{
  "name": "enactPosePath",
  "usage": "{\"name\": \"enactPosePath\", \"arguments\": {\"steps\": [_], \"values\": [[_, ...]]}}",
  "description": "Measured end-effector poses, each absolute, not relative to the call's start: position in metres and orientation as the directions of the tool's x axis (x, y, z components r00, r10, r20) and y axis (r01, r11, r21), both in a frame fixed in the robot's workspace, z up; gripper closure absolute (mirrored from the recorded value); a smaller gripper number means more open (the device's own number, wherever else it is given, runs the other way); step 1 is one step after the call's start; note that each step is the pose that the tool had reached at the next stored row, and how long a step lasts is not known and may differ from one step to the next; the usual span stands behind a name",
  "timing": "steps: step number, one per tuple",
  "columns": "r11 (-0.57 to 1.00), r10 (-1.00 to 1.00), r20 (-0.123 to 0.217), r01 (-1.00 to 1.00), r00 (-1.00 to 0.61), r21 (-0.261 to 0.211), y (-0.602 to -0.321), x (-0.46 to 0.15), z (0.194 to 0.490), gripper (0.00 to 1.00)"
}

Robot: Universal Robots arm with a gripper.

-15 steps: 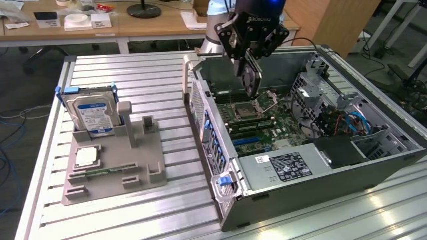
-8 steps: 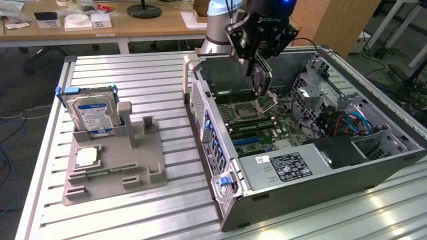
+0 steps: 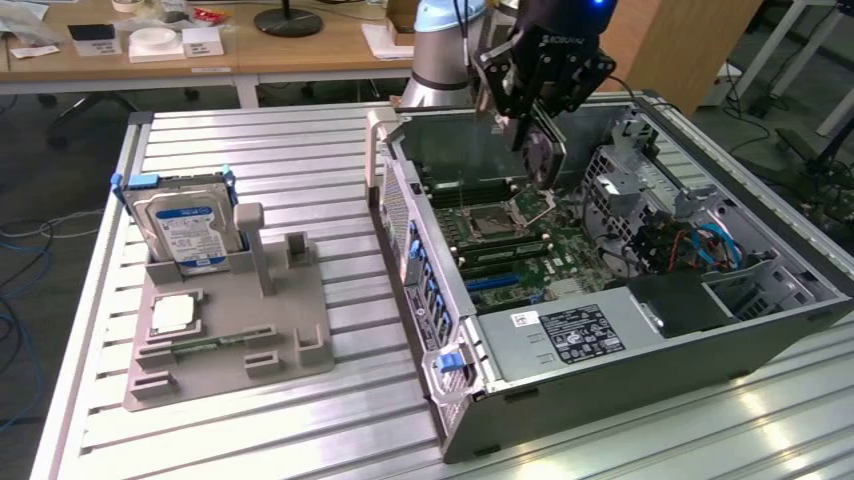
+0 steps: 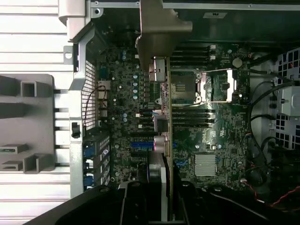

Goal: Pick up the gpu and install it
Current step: 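Pick up the gpu and move the gpu toward the slot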

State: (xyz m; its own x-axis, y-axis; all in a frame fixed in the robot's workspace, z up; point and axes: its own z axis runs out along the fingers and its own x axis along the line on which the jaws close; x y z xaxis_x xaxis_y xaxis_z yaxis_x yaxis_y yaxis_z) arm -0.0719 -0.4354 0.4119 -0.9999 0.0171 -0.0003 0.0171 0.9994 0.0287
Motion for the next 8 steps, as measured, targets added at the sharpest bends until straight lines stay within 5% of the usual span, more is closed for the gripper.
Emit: {"name": "enactPosePath", "arguments": {"steps": [8], "values": [[0.999,0.017,0.000,0.017,-1.000,0.029,-0.435,-0.082,0.406,0.72]]}}
